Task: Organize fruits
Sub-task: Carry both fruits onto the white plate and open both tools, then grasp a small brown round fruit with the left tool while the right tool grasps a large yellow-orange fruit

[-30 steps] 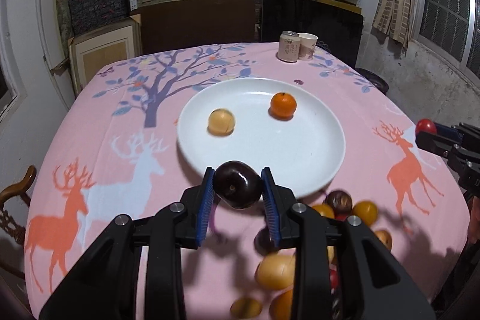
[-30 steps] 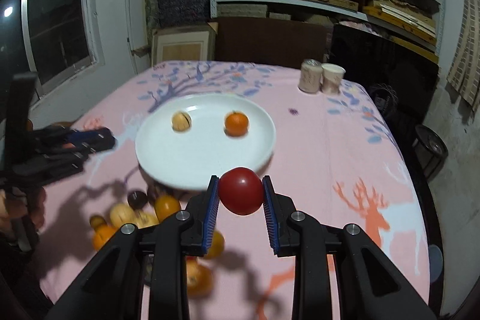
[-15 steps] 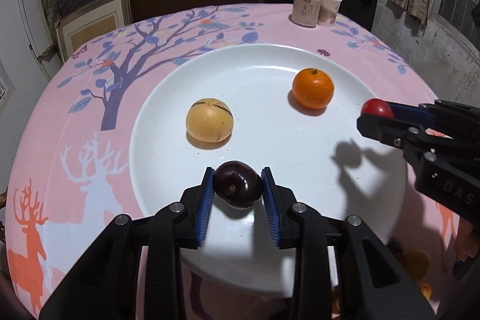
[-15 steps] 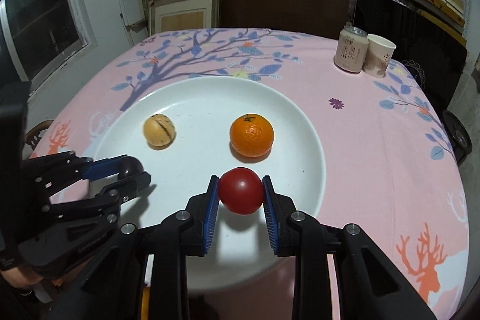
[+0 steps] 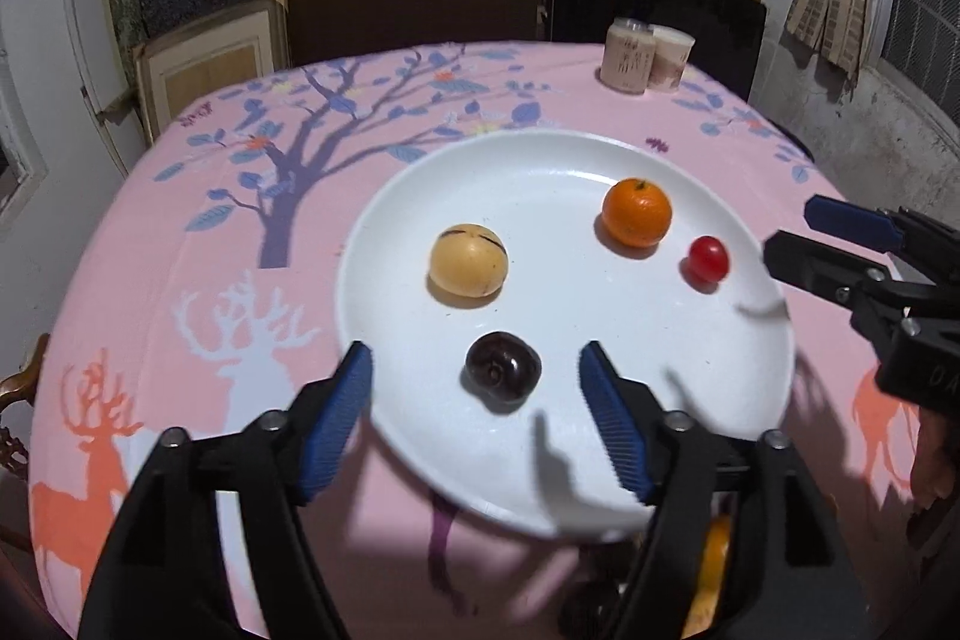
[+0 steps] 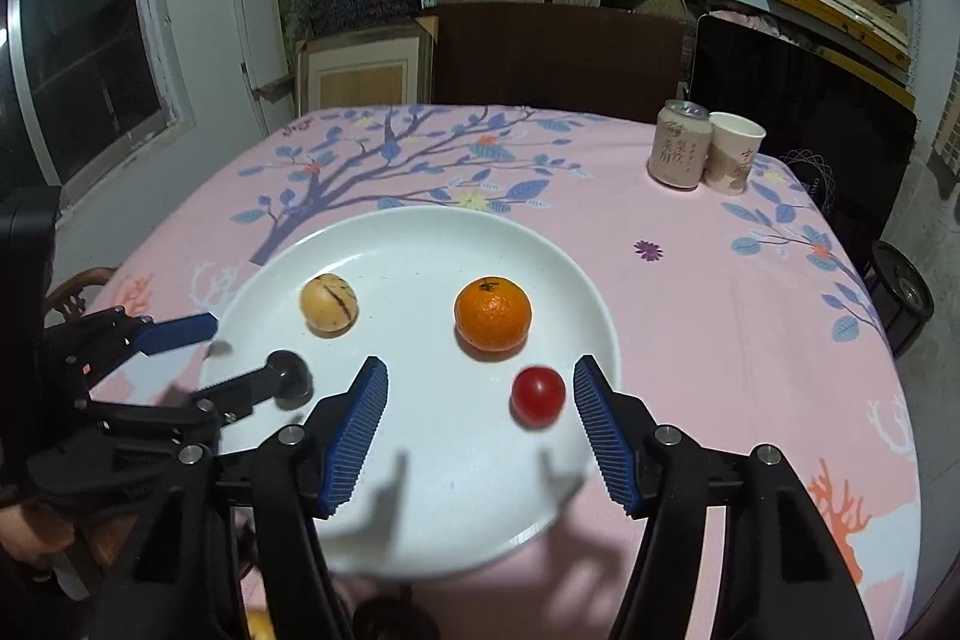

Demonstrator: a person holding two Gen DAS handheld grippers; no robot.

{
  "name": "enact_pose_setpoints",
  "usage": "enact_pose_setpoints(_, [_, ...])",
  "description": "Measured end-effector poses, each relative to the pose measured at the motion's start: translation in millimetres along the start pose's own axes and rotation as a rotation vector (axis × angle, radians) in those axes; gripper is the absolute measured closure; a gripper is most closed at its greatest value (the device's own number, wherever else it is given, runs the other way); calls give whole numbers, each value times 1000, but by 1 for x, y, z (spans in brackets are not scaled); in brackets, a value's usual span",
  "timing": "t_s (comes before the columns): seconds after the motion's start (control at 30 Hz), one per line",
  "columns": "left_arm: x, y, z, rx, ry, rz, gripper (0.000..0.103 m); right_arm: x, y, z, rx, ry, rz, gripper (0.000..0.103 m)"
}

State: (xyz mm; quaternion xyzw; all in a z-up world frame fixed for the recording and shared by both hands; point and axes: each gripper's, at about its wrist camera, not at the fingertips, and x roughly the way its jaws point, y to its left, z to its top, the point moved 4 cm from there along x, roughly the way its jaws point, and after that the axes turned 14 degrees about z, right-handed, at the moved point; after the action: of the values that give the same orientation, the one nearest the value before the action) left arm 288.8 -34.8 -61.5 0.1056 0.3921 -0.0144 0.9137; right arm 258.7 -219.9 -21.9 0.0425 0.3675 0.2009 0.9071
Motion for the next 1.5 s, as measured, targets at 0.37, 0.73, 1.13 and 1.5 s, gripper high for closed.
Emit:
enact_pose_setpoints(0.37, [-80,36,-93,-8,1,-48,25,-95,14,-101,115,-40,59,38])
enact_pose_setpoints(0.73, [-89,24,-161,88,43,4,41,-116,36,-168,165,-14,83,38])
enact_pose_setpoints(1.13, [-89,-8,-155,108,43,-102,80,-126,39,-172,165,-23,84,38])
enact_pose_setpoints(1.5, [-64,19,-155,-97,129,-180,38,-121,41,-172,171,-8,88,38])
